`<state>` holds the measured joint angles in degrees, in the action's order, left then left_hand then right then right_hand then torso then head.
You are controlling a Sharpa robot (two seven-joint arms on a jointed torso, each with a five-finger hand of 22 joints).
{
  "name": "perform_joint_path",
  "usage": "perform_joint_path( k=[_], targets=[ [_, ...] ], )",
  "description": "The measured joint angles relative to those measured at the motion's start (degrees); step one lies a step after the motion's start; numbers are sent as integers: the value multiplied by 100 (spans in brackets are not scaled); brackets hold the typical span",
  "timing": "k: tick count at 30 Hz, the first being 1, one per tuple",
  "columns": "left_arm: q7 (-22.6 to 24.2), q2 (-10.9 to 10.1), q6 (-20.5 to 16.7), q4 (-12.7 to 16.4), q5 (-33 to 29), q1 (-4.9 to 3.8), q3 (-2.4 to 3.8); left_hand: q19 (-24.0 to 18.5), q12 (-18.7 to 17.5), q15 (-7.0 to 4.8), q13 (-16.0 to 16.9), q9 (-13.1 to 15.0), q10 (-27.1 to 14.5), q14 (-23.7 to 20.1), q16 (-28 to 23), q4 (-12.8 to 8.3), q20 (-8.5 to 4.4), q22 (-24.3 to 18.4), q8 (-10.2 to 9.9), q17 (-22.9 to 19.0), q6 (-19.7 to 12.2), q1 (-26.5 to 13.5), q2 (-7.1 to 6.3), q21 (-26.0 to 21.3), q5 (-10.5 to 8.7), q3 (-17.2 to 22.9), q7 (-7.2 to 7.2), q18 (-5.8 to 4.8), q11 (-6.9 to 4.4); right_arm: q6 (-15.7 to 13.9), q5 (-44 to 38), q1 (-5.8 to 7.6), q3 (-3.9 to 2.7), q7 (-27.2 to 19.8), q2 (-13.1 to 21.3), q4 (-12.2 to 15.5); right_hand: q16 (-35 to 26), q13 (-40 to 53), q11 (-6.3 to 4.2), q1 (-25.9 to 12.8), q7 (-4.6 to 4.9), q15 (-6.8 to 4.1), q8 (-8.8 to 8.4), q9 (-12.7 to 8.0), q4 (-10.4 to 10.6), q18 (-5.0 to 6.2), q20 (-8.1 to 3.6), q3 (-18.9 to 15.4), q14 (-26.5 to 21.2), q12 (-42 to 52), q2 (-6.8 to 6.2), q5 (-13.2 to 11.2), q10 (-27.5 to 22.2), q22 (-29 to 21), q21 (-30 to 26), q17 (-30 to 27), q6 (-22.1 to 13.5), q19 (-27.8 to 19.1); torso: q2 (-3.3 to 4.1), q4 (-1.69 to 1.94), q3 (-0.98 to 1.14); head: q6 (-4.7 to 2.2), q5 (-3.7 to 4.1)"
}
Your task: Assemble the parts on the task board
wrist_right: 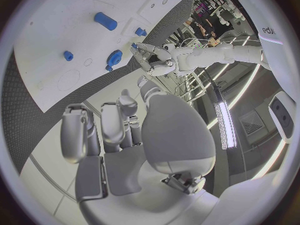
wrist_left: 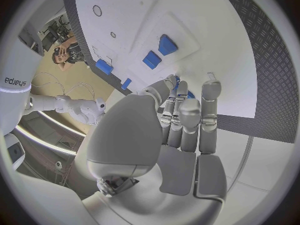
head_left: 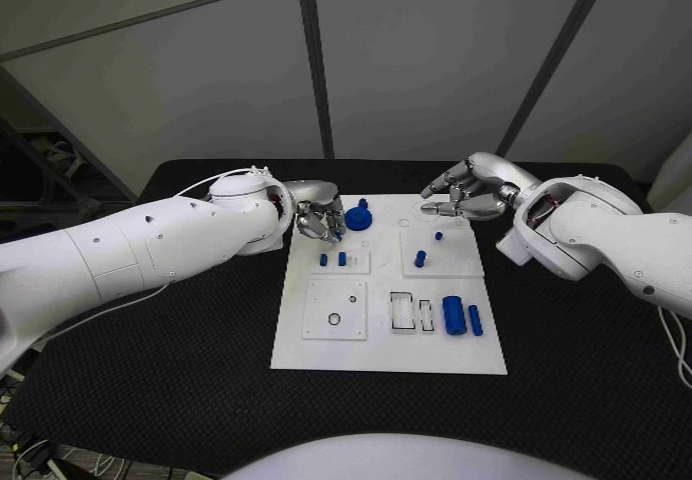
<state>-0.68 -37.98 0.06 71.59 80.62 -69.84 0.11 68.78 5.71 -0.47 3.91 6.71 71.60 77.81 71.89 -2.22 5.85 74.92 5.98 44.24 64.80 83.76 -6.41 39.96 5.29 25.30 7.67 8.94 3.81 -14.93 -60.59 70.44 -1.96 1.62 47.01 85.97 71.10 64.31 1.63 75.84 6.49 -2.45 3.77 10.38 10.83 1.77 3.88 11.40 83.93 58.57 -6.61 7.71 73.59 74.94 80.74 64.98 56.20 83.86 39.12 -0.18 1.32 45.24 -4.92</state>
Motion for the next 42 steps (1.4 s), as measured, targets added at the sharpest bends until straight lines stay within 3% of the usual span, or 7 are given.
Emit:
perform_joint_path(
  k=[20,27,33,42],
  targets=[
    [-92,17,128,-11,16,4,3,0,0,0,0,-7,0,0,0,0,0,0,0,-22,-1,-26,-26,-11,-50,0,0,-1,0,0,0,0,0,0,0,-6,0,0,0,0,0,0,0,0,0,0,0,0,0,0,0,0,0,-1,0,0,0,0,0,0,-2,24,10],
    [-100,33,147,-17,20,4,4,0,-50,0,-16,-53,-25,0,-32,0,0,0,-73,-82,-49,-134,-134,-76,-77,0,38,-1,24,0,0,0,0,1,-6,-10,0,-1,-12,0,0,0,0,4,0,0,0,0,0,0,0,0,13,-1,0,-1,0,0,-1,3,-2,27,5],
    [-103,49,166,-41,24,12,-5,-2,-151,18,-25,-192,-149,-20,-55,25,2,0,-233,-160,-413,-273,-273,-121,-136,25,4,-2,61,0,0,0,0,1,-9,-14,0,-1,-22,0,0,0,0,7,0,0,0,0,0,0,0,0,22,-2,0,-1,0,0,-1,3,-1,30,4],
    [-111,54,172,-49,28,15,-8,-21,-178,38,-25,-231,-230,-40,-87,58,21,0,-233,-241,-462,-323,-323,-165,-142,22,11,-1,65,0,-1,0,0,1,-9,-21,0,-3,-21,0,0,0,0,7,0,0,0,0,0,0,0,0,21,-2,0,-6,0,0,-2,3,0,34,16]
  ],
)
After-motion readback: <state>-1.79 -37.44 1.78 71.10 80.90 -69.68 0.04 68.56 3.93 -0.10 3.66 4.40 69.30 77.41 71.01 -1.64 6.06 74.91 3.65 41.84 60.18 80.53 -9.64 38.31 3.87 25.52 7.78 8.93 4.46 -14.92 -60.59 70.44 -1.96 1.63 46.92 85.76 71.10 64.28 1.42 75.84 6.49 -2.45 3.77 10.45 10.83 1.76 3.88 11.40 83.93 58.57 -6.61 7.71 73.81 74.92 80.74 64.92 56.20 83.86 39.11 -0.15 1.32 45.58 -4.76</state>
